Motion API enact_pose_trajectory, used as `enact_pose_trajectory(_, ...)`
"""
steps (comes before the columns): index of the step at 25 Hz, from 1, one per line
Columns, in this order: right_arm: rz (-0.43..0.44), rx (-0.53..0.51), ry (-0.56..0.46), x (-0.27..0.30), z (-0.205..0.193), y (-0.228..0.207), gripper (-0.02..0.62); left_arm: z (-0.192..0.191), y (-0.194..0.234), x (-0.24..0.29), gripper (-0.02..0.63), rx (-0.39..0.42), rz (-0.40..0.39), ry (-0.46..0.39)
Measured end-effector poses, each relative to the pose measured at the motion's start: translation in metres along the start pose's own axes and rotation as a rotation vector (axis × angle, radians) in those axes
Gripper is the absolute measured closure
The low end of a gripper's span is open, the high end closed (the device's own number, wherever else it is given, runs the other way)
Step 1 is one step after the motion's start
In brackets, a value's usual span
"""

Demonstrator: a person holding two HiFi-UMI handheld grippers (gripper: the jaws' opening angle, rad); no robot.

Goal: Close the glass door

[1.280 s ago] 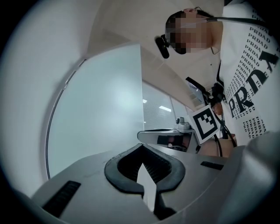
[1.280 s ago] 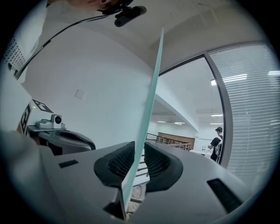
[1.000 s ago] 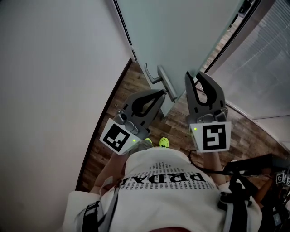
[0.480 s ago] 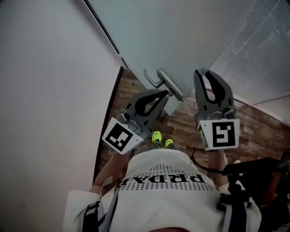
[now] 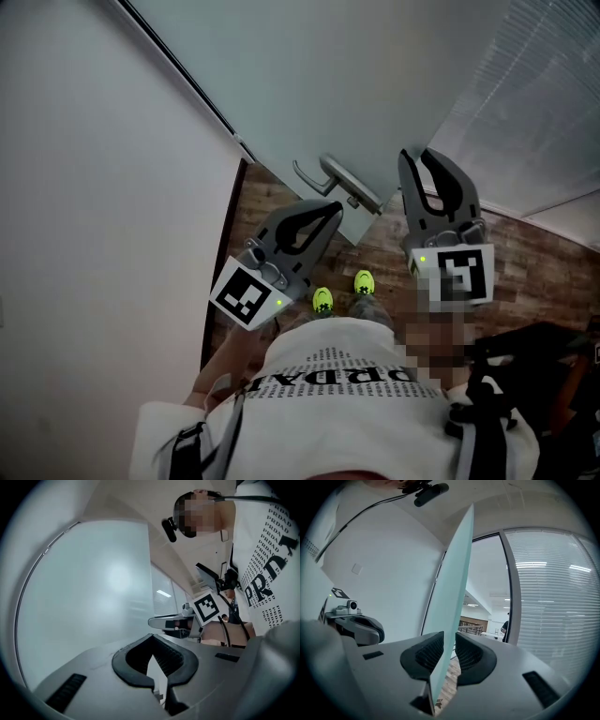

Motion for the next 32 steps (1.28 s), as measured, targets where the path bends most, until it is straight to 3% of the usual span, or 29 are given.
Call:
enact_pose_trajectory(13,0.077,-0.04,-0.041,-0.003,-0.024,0.004,0.533,-0.035,-0.008,0.008,0.611,0.066,0.088,-0.09)
enact_pose_trajectory(19,0.062,-0.068,-0.056,-0.007,-0.031,0.009,0.532,-0.038,0.001,0.005,0.611,0.088,0.061,-0.124)
enact_pose_trajectory(26,0.053,0.02,0.012,0.0,-0.02,0.007,0.532,-0.012,0.006,-0.005,0.611,0.018,0.071,-0.039)
enact_pose_trajectory(32,0.006,-0.003,0.013,-0.005,-0.031,0.006,0.532,-0.024,0.005,-0.014,0.611,0.015,0.039,-0.021)
Point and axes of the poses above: the fingertips, and each gripper's own axes: x forward along the fingers, y to its left, z out of its top, the point moved 9 cm from there along -x, backward along the fingers, and after that the axes turned 14 degrees about -y, right-handed, at the moved point
